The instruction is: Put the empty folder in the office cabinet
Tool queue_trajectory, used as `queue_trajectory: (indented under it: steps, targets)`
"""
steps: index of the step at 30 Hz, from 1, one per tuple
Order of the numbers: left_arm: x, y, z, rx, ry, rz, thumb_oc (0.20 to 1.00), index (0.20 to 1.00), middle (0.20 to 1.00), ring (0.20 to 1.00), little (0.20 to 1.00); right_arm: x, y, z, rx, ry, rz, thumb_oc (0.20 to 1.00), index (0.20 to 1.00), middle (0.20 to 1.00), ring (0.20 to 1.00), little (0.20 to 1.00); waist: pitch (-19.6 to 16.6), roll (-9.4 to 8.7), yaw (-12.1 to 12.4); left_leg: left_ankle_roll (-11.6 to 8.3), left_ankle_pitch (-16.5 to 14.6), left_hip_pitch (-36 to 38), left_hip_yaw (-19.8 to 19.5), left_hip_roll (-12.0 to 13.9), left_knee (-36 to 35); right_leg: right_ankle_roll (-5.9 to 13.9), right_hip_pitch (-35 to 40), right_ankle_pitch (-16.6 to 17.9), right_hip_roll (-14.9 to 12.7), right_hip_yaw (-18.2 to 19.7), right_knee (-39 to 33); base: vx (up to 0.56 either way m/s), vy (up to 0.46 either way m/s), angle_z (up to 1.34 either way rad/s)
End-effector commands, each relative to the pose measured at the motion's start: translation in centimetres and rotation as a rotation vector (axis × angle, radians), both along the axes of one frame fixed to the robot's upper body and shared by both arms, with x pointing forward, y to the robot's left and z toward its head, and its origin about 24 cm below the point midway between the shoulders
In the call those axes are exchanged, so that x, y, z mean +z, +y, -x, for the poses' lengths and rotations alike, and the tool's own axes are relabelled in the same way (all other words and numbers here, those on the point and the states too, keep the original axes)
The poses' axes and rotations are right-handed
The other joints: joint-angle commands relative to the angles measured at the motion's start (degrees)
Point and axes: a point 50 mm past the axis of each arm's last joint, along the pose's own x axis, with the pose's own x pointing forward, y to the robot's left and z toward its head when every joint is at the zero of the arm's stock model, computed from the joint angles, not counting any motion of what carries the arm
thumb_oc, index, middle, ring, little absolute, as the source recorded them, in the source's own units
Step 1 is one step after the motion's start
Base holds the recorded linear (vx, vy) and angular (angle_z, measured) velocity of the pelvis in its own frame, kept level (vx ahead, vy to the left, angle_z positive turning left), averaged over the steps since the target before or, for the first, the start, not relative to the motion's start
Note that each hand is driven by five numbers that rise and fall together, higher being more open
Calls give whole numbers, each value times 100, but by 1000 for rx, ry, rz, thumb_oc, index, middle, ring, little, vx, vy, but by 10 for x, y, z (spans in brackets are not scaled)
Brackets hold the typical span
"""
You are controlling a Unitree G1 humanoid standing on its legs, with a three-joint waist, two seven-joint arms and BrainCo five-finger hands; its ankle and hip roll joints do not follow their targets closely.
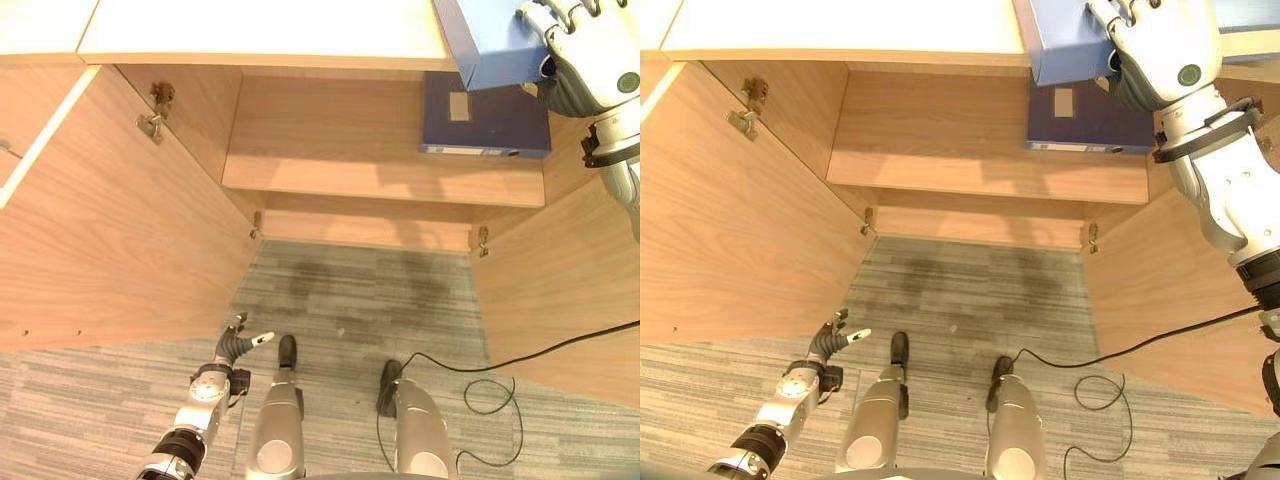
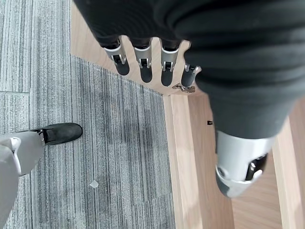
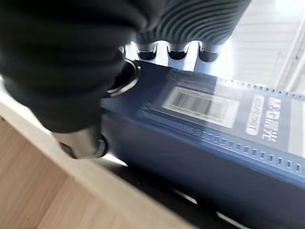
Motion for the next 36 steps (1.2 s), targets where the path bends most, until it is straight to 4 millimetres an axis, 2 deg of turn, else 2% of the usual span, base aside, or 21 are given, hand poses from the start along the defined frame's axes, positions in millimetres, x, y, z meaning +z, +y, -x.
queue_trajectory:
  steps: [1, 10, 13, 14, 19, 20, 24, 30, 31, 34, 35, 36]
  targets:
    - [12, 12, -5, -16, -52, -46, 1000, 1000, 1000, 1000, 1000, 8, 4, 3, -5, -4, 52, 200, 200, 200, 200, 200, -155, -191, 11, -382, -1185, 383, 110, 231, 726, 423, 883, -206, 194, 474, -638, 0, 0, 0]
    - [12, 13, -5, -15, -50, -49, 1000, 1000, 1000, 1000, 1000, 11, 4, 5, -3, -18, 40, 200, 200, 200, 200, 200, -140, -206, 21, -383, -1217, 370, 75, 241, 831, 403, 899, -244, 179, 475, -526, 0, 0, 0]
    - [12, 14, -6, -14, -43, -52, 1000, 1000, 1000, 1000, 1000, 11, 4, 8, 10, -26, 18, 200, 200, 200, 200, 200, -194, -219, 16, -403, -1173, 548, 70, 245, 669, 432, 1068, -201, 170, 435, -675, 64, -12, 1]
    - [10, 13, -5, -18, -32, -57, 1000, 1000, 1000, 1000, 1000, 9, 2, 10, 19, -27, -8, 200, 200, 200, 200, 200, -294, -241, -4, -423, -1009, 766, 93, 259, 334, 496, 1311, -3, 160, 400, -1080, 125, 8, 1]
    - [5, 12, 2, -16, -11, -44, 1000, 1000, 1000, 1000, 1000, 1, -4, 13, 41, -26, -107, 200, 200, 200, 200, 200, -615, -276, -46, -441, -649, 1170, 230, 169, -414, 649, 1759, 403, 164, 357, -1904, 119, 3, 4]
    - [2, 14, 7, -9, 3, -41, 1000, 1000, 1000, 1000, 1000, -4, -8, 15, 55, -21, -165, 200, 200, 200, 200, 200, -813, -298, -67, -434, -508, 1417, 328, 109, -815, 723, 1979, 612, 163, 324, -2307, 137, 7, 1]
    - [-5, 14, 16, 0, 38, -32, 1000, 1000, 1000, 1000, 1000, -5, -13, 19, 64, -34, -229, 200, 200, 200, 200, 200, -1165, -326, -93, -474, -491, 1648, 523, 77, -1048, 828, 2335, 908, 192, 229, -3035, 100, 24, -7]
    - [-12, 15, 24, 17, 71, -21, 1000, 1000, 1000, 1000, 1000, 9, -7, 30, 125, -106, -258, 200, 200, 200, 200, 200, -1456, -363, -121, -490, -546, 1778, 683, 65, -1048, 890, 2545, 1007, 206, 185, -3355, 63, 29, -8]
    - [-15, 15, 26, 26, 86, -22, 1000, 1000, 1000, 1000, 1000, 18, -5, 38, 157, -153, -264, 200, 200, 200, 200, 200, -1541, -385, -155, -490, -561, 1841, 725, 68, -1048, 912, 2598, 1018, 200, 183, -3364, 39, 30, -4]
    - [-16, 15, 27, 23, 98, -24, 1000, 1000, 1000, 1000, 1000, 25, -3, 44, 189, -190, -278, 200, 200, 200, 200, 200, -1601, -407, -170, -487, -579, 1903, 758, 65, -1048, 924, 2646, 1021, 191, 180, -3362, 30, 43, -6]
    - [-17, 15, 27, 25, 105, -26, 1000, 1000, 1000, 1000, 1000, 40, -2, 55, 224, -263, -282, 200, 200, 200, 200, 200, -1679, -433, -204, -490, -611, 1971, 794, 72, -1048, 946, 2681, 1027, 181, 191, -3364, 19, 51, -5]
    - [-17, 15, 27, 26, 105, -24, 1000, 1000, 1000, 1000, 1000, 40, -1, 55, 228, -262, -285, 200, 200, 200, 200, 200, -1678, -431, -201, -488, -617, 1982, 800, 69, -1048, 946, 2688, 1025, 179, 198, -3362, 12, 59, -3]
